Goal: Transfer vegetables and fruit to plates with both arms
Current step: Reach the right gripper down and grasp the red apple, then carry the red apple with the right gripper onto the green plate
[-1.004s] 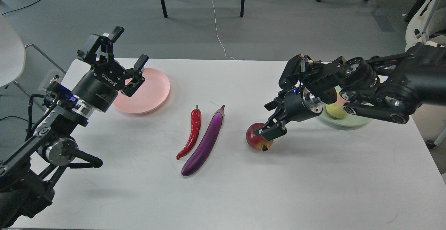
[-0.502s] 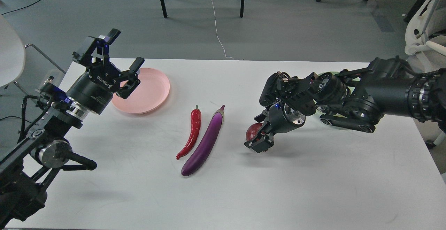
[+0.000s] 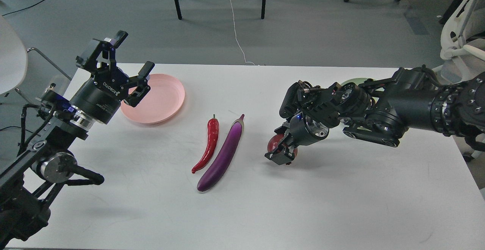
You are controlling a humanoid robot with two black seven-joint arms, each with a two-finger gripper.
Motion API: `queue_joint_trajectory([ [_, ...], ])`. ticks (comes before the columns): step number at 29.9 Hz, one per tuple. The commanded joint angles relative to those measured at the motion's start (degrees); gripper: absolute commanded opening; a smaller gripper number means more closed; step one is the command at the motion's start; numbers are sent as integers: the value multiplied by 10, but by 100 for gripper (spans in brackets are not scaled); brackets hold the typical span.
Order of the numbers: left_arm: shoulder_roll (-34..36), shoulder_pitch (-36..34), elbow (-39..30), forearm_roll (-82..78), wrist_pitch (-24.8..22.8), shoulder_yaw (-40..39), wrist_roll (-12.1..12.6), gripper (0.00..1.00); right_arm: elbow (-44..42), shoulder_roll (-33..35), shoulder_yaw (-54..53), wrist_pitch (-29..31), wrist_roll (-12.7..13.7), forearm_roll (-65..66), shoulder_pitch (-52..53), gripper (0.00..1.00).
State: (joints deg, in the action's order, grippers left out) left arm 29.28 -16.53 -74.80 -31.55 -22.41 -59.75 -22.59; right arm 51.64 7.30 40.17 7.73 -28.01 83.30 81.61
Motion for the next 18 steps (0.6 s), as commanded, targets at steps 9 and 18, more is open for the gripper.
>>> queue_joint_trajectory([
  [9, 1, 0, 0, -1, 0, -1, 0, 98, 7, 23, -5, 4, 0, -2, 42, 32],
  [18, -5, 0, 0, 0, 0, 0, 0, 98, 3, 159, -29, -3, 0, -2, 113, 33],
])
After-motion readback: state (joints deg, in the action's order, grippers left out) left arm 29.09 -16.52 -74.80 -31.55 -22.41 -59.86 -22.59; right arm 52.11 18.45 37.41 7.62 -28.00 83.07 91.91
